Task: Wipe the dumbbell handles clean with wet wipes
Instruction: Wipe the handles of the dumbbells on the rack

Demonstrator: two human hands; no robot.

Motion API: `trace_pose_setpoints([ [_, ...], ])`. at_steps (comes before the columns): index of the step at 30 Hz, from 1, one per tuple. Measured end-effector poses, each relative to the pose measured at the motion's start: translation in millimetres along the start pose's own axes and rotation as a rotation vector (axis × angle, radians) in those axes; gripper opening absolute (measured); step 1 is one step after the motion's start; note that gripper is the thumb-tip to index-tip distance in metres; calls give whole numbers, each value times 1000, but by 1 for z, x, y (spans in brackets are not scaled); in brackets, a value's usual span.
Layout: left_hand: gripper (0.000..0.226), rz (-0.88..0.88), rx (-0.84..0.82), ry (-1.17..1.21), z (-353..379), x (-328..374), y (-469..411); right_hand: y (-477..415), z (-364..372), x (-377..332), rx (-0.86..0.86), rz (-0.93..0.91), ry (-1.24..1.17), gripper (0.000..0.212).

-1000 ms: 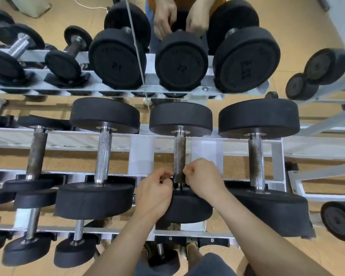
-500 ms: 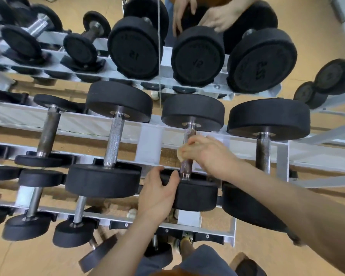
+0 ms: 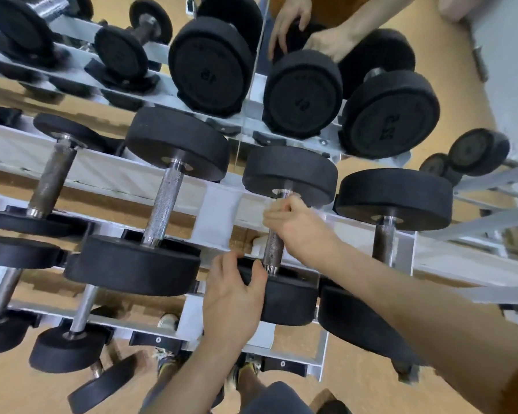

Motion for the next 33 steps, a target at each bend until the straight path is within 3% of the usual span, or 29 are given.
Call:
trace_pose_setpoints([
  [2, 53, 31, 39, -15, 0, 4, 2, 24, 8, -24, -149, -107, -132, 25],
  [4, 60, 39, 43, -25, 2, 5, 4, 34, 10, -31, -190, -194, -128, 25],
  [8, 51, 22, 0, -26, 3, 0, 1, 0, -13, 10, 84, 54, -149, 37],
  [10, 49, 19, -37, -18, 4, -2, -1, 12, -14, 19, 119, 216, -165, 35],
  [13, 45, 11, -91, 13, 5, -3, -1, 43, 3, -8, -18, 154, -258, 27],
  [15, 41, 19, -94, 4, 4, -3, -3, 37, -5, -7, 67, 151, -335, 26],
  [17, 36, 157, -90, -78, 2, 8, -3, 19, -15, 14, 224, 247, -287, 24],
  [20, 37, 571, -184, -161, 9, 48, 16, 18, -17, 27, 383, 356, -262, 20],
  [23, 47, 824, -276, -280, 26, 60, 38, 41, -4, 17, 325, 394, -423, 22],
  [26, 47, 756, -316, -201, 23, 57, 33, 56, 9, 29, 205, 623, -724, 33],
  [30, 45, 712, -312, -159, 19, 56, 29, 43, -14, 55, 518, 701, -583, 19],
  [33, 43, 694, -313, -115, 16, 53, 24, 48, -4, 43, 454, 744, -553, 24],
])
Point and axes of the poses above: each hand's wrist, its own y-axis away from the middle knuckle, its own z-axis out of the palm, x = y × z, the point moved 9 cm from there along -y, towards the middle knuckle, and after that the axes turned 7 degrees about x, right-handed, at the moved point
